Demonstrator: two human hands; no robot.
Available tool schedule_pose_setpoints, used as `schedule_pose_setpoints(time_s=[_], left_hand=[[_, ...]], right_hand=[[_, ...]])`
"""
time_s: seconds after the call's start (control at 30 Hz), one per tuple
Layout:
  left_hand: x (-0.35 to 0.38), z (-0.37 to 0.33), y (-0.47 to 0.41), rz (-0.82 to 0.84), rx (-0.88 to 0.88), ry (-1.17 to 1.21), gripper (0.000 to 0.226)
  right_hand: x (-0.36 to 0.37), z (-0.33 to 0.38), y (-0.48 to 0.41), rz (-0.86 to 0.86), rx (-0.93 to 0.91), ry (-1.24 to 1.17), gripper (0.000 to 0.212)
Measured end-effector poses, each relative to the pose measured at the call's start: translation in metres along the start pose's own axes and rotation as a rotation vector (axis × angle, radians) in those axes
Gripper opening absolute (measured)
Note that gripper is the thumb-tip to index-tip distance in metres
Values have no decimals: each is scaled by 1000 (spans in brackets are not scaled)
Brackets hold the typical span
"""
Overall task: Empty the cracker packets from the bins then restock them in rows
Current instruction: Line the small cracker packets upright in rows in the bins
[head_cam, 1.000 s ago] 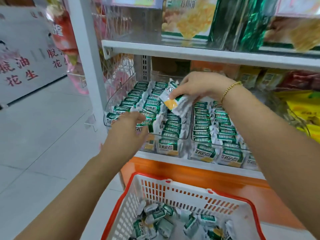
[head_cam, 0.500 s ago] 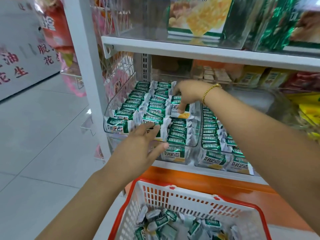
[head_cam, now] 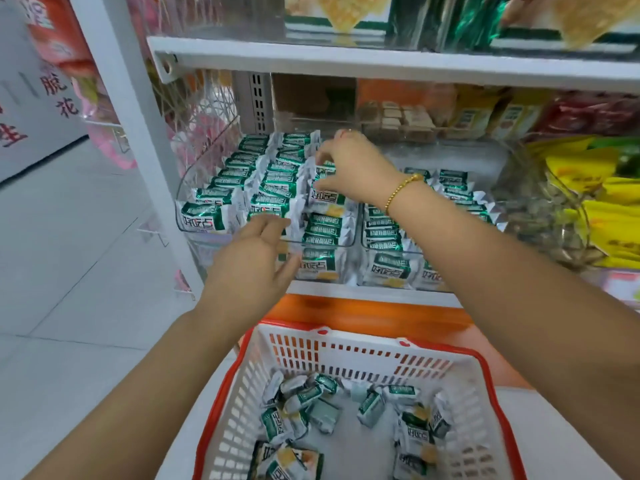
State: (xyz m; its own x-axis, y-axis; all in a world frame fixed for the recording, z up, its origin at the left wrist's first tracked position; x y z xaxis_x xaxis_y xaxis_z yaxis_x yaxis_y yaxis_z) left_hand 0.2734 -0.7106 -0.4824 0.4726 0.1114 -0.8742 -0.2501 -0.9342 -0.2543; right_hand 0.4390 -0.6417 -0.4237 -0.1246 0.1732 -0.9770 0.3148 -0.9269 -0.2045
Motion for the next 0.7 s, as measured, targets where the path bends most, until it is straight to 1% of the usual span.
schedule_pose_setpoints(time_s=[0.03, 0.07, 0.1, 0.13, 0.23, 0.27, 0.3, 0.37, 0.43, 0.47, 0.5, 0.57, 0.6, 0.67, 0.7], left_hand=[[-2, -7, 7, -46, 39, 51, 31], [-2, -12, 15, -58, 74, 97, 18], [3, -16, 23, -30, 101, 122, 12], [13, -18, 32, 26, 113, 112, 16], [58, -18, 64, 284, 124, -88, 30], [75, -17, 75, 361, 127, -178, 32], [93, -12, 87, 443, 125, -263, 32], [127, 6, 107, 642, 98, -384, 24], [153, 34, 124, 845, 32, -443, 18], [161, 49, 131, 917, -8, -464, 18], [167, 63, 136, 960, -42, -474, 20], [175, 83, 144, 986, -121, -484, 23], [177, 92, 148, 984, -159, -492, 25], [184, 109, 156, 977, -275, -492, 28], [189, 117, 160, 973, -357, -471, 27]], right_hand=[[-9, 4, 13, -101, -7, -56, 22], [-15, 9, 29, -161, -15, -94, 29], [-17, 15, 47, -162, -27, -135, 37], [-12, 20, 66, -122, -42, -182, 39], [27, 29, 124, 69, -105, -280, 42], [47, 27, 143, 145, -92, -320, 43], [70, 24, 161, 217, -75, -363, 41], [123, 16, 194, 376, -19, -429, 36], [177, 8, 222, 539, 41, -427, 34], [202, 5, 235, 609, 72, -400, 32], [225, 2, 248, 667, 105, -362, 28], [266, -5, 274, 746, 144, -281, 16], [284, -5, 286, 790, 166, -260, 15], [312, -5, 311, 893, 182, -223, 22], [320, -5, 320, 916, 182, -201, 24]])
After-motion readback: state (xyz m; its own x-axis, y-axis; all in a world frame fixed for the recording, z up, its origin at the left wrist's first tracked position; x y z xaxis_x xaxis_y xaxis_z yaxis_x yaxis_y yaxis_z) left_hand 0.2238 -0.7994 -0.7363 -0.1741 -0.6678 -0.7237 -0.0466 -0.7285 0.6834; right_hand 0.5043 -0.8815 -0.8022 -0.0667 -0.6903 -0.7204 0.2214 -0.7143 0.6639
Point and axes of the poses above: each hand's wrist, its own y-axis away from the middle knuckle, its own x-axis out of the palm, z = x × y, the point moved 5 cm from there along -y, towards the middle knuckle, and after that the axes turned 15 degrees about -x, right-handed, at the moved point
